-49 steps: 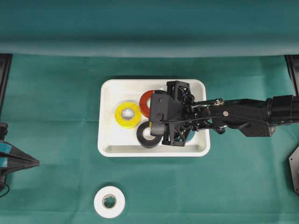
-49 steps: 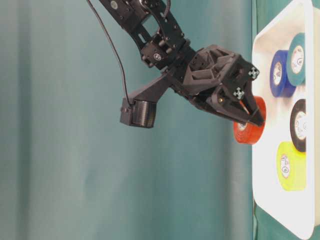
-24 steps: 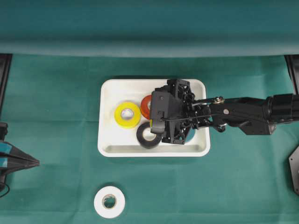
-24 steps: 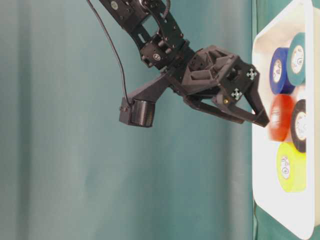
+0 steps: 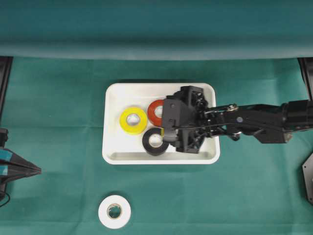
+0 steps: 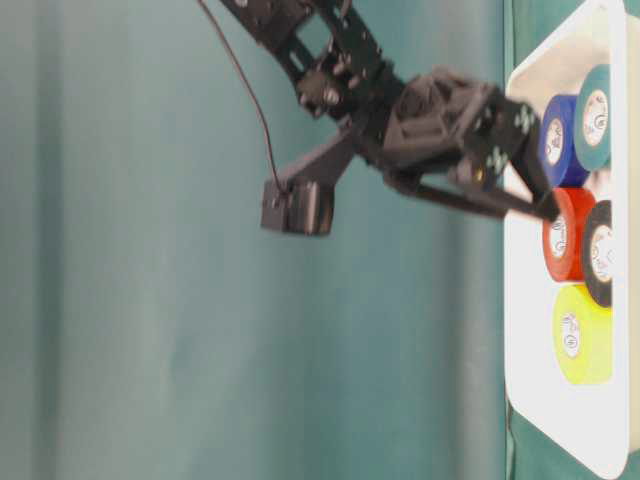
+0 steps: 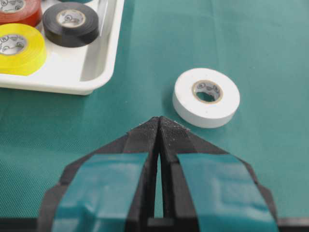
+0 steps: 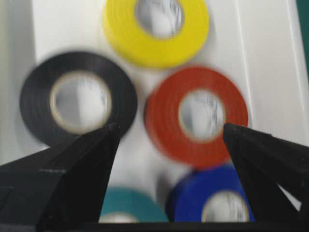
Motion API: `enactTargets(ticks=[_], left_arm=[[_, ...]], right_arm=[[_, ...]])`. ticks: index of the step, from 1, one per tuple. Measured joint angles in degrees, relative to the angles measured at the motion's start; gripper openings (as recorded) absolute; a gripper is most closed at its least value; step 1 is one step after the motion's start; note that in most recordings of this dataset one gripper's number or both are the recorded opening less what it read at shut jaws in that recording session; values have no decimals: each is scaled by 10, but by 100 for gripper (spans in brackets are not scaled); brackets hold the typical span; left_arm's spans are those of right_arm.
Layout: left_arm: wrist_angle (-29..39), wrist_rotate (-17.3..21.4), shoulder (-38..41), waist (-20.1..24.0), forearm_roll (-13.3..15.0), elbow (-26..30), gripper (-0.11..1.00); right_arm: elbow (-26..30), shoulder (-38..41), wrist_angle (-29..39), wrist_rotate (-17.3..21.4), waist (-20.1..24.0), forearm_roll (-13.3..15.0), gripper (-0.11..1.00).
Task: Put the tape into the white case with the right arm.
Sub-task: 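Close on the red roll, lift and set it in the tray's center back, then open the right gripper and withdraw it to the right side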
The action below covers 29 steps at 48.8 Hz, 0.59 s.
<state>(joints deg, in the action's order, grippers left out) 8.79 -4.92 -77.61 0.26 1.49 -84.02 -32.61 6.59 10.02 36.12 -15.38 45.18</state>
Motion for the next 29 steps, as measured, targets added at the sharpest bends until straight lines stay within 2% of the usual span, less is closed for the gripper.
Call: enactTargets(ticks=[9,29], left_arm=[[0,-1,0,0,0,0,0],[1,-1,0,1,-1,0,0]], right_arm=[[-62,-61,12,6,0,-1,66],[-243,-243,3,21,0,-8,66]])
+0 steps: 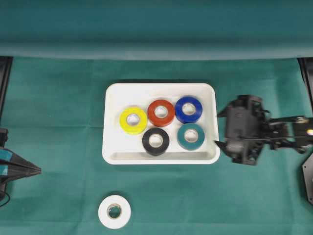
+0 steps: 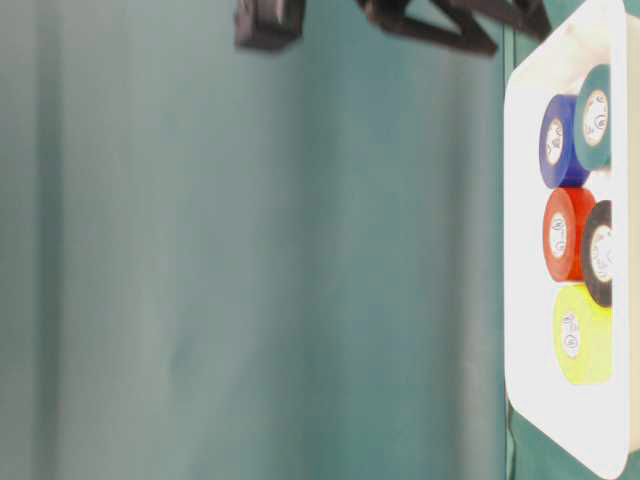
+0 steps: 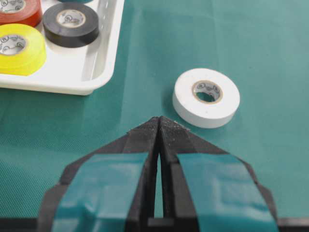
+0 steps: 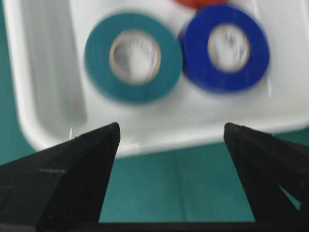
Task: Put the tape into the white case with the right arm.
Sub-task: 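Open the right gripper and withdraw it to the right side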
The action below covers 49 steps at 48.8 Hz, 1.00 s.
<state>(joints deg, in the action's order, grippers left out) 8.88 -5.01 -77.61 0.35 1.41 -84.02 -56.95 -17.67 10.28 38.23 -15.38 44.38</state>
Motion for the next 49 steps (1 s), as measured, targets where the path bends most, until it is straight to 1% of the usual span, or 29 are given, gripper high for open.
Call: enactTargets(ticks=[8,12,18,24,31,35,38,49], left_arm=[[-1,1,0,-1,0,0,0],[-1,0,1,-1,1,0,0],[-1,0,0,0,0,0,0],[-1,0,0,-1,1,0,0],[-1,0,0,-1,1,0,0],[-1,0,0,0,0,0,0],[-1,0,0,0,1,0,0],[-1,0,0,-1,1,0,0]], right_arm=[[-59,-72,-6,28,0,-2,66],[-76,-98,-5,35,0,-2,66],[-88,-116,-6,37,0,-2,66],[-88,-115,-11,36,0,-2,66],[-88,-113,-33,37,3,-2,66],[-91,-113,-46,38,16,-3,66],[-95,-113,-53,39,37,-7,66],[-108,-131,-56,39,121,-40,66]])
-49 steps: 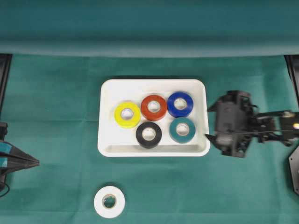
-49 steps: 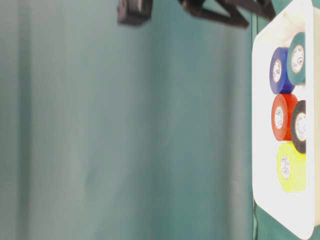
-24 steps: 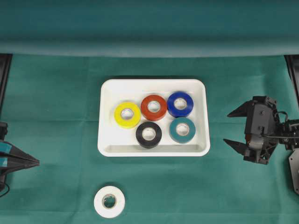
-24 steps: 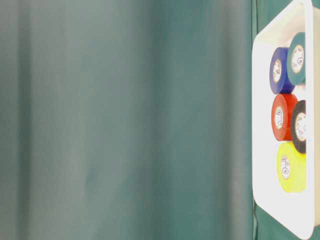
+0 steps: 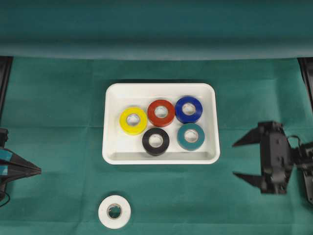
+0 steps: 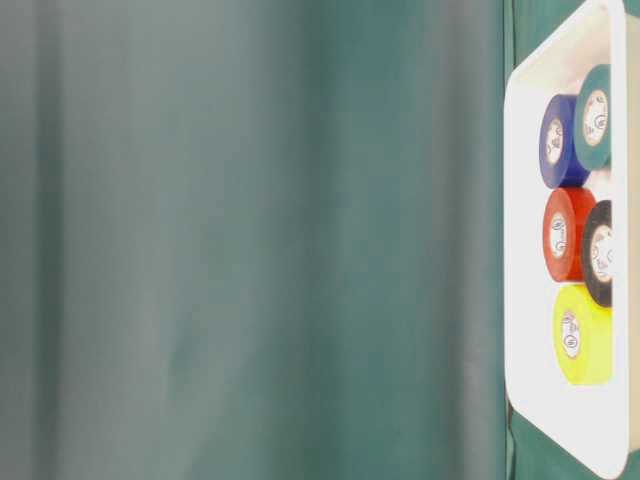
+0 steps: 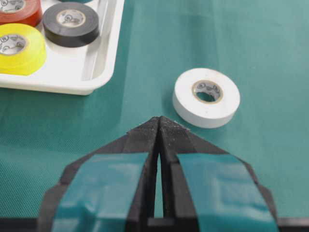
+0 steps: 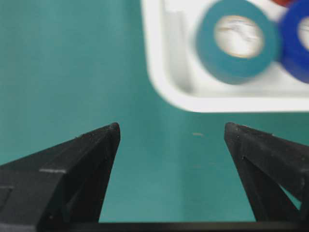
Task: Put the tape into the white case with the right arm.
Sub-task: 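Open the right gripper and withdraw it to the right side, then move the right gripper down onto the white tape roll's core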
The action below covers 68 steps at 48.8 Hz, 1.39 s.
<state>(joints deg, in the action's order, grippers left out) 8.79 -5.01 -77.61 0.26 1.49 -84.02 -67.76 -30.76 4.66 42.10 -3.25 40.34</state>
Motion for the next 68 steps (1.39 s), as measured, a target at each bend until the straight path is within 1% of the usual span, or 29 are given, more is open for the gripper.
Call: enactTargets(ticks=[5,12,26,37,43,48,56,68], left_arm=[[0,0,0,0,0,0,0],[0,0,0,1,0,0,0],[0,1,0,1,0,0,0],[0,0,0,1,0,0,0],[0,1,0,0,-1,0,0],[0,0,0,1,0,0,0],[0,0,0,1,-1,0,0],[0,0,0,1,-1,0,0]], right_arm=[[-7,-19,1,0,39,-11,65],[-18,-41,1,0,67,-16,65],[-25,-50,9,-1,69,-16,65],[-17,-31,7,0,69,-16,65],[12,9,-3,-1,70,-16,65],[47,54,-11,-4,74,-14,65],[117,149,-15,-8,92,-7,66],[224,262,-15,-8,109,-5,65]])
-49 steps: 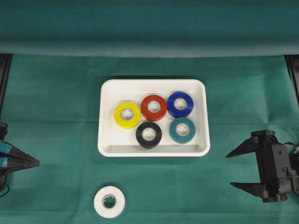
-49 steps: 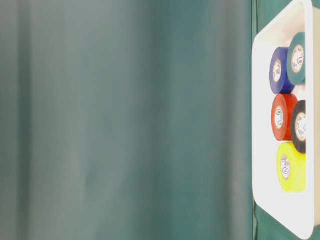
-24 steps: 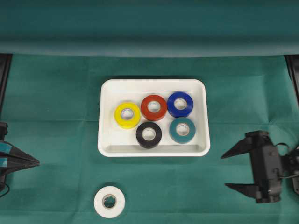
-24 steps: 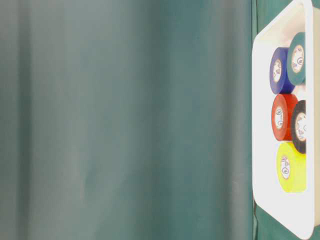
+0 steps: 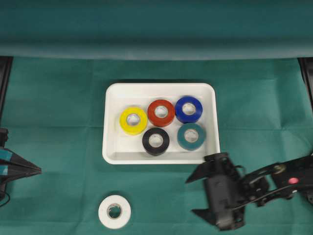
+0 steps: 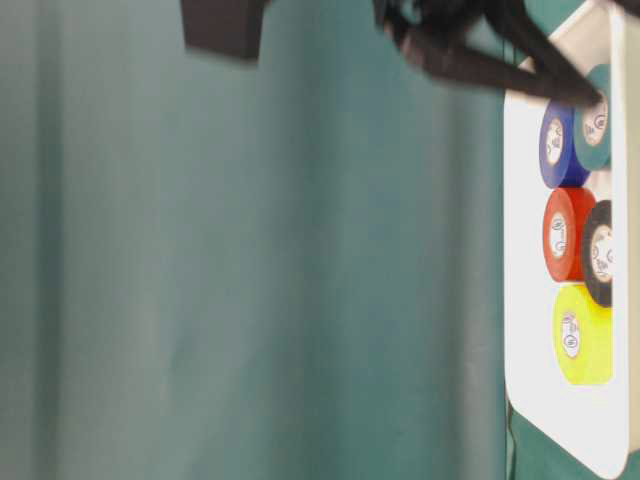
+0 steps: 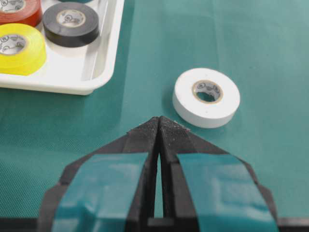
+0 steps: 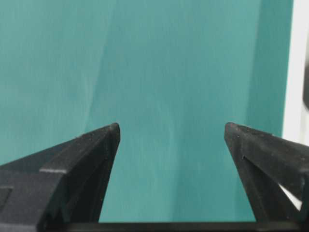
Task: Put the tape into the white case with the right arm.
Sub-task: 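Move the right gripper down onto the white tape roll's core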
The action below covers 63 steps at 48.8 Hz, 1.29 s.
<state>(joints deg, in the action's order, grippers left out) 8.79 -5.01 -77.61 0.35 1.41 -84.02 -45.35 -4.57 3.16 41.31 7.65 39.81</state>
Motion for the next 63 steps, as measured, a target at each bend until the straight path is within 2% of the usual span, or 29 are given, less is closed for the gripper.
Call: enactTargets(ticks=[22,39,52,63], left_arm=[[0,0,0,-1,1,0,0],[0,0,0,0,1,0,0],[0,1,0,0,0,0,0],[0,0,0,0,0,0,0]], right_arm=[[147,129,0,1,4,0,65],[251,220,-1,1,22,0,65],[306,266,-2,1,26,0,65],[323,280,-2,1,27,0,65]])
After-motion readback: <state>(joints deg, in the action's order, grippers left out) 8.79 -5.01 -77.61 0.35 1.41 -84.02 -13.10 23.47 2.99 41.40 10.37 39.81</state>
